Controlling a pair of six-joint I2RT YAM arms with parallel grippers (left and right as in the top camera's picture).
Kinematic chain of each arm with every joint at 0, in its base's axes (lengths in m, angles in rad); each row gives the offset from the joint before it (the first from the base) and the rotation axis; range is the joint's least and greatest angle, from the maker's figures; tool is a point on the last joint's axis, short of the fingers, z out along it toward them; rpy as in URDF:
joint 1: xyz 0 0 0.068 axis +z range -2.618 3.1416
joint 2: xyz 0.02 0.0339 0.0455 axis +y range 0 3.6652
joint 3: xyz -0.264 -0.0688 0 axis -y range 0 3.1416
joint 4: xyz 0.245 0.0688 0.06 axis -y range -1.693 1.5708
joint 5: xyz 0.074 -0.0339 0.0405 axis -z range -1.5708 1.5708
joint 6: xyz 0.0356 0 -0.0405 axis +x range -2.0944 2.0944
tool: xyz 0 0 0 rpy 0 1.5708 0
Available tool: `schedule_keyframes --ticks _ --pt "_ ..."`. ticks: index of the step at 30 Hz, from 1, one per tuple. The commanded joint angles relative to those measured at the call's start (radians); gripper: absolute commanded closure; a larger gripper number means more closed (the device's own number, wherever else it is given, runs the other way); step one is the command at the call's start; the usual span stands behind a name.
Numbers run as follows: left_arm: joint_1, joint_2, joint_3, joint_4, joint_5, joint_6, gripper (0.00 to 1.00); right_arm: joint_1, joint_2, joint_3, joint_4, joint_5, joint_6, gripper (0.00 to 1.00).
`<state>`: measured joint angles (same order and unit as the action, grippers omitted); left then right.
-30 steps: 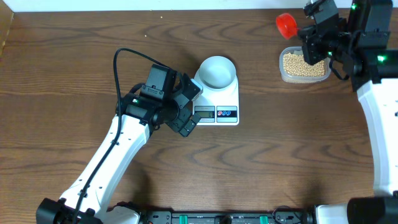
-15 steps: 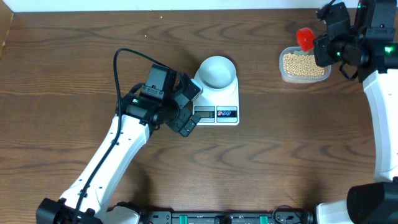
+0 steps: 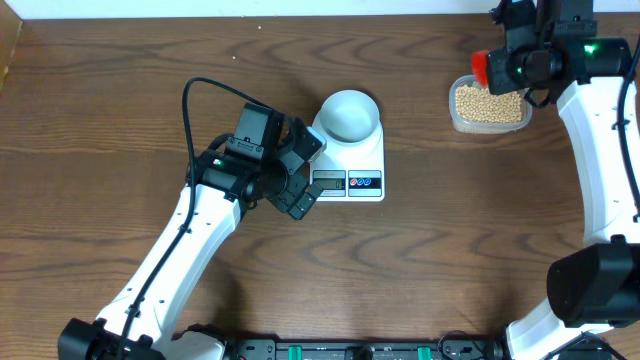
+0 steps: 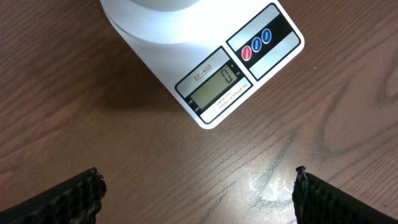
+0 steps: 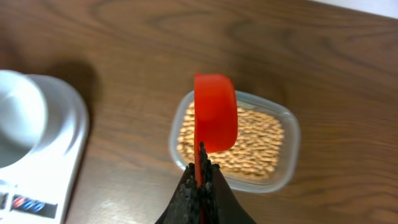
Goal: Scoop item into bowl and weigh 50g on scale
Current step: 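Move the red scoop with the right gripper over the soybean tub, then lower the red scoop into the soybeans with the right gripper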
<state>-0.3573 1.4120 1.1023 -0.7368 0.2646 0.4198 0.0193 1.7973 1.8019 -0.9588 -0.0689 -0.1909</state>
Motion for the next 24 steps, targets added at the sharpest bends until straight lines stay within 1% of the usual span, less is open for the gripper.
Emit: schedule_keyframes --ticks 1,3,10,14,18,21,24 --pt "0.0 -0.01 0.029 -0.003 0.016 0.009 0.02 0.0 0.02 0.022 0.018 0.101 0.005 0.99" --pt "0.0 -0.01 0.029 -0.003 0.016 0.009 0.02 -0.002 0.046 0.022 0.021 0.107 -0.017 0.99" --pt "0.0 -0.01 0.029 -0.003 0.016 0.009 0.02 -0.014 0.132 0.022 0.003 0.142 -0.013 0.99" --pt "0.0 -0.01 0.029 -0.003 0.016 0.009 0.02 -0.014 0.136 0.022 -0.02 0.197 -0.004 0.99" --pt "0.0 -0.01 0.029 -0.003 0.015 0.009 0.02 -0.014 0.138 0.022 -0.048 0.202 -0.003 0.99" --pt "0.0 -0.01 0.029 -0.003 0.016 0.009 0.02 -0.014 0.141 0.021 -0.051 0.238 0.031 0.99" --pt "0.0 -0.01 0.029 -0.003 0.016 0.009 0.02 -0.014 0.142 0.021 -0.05 0.243 0.034 0.99"
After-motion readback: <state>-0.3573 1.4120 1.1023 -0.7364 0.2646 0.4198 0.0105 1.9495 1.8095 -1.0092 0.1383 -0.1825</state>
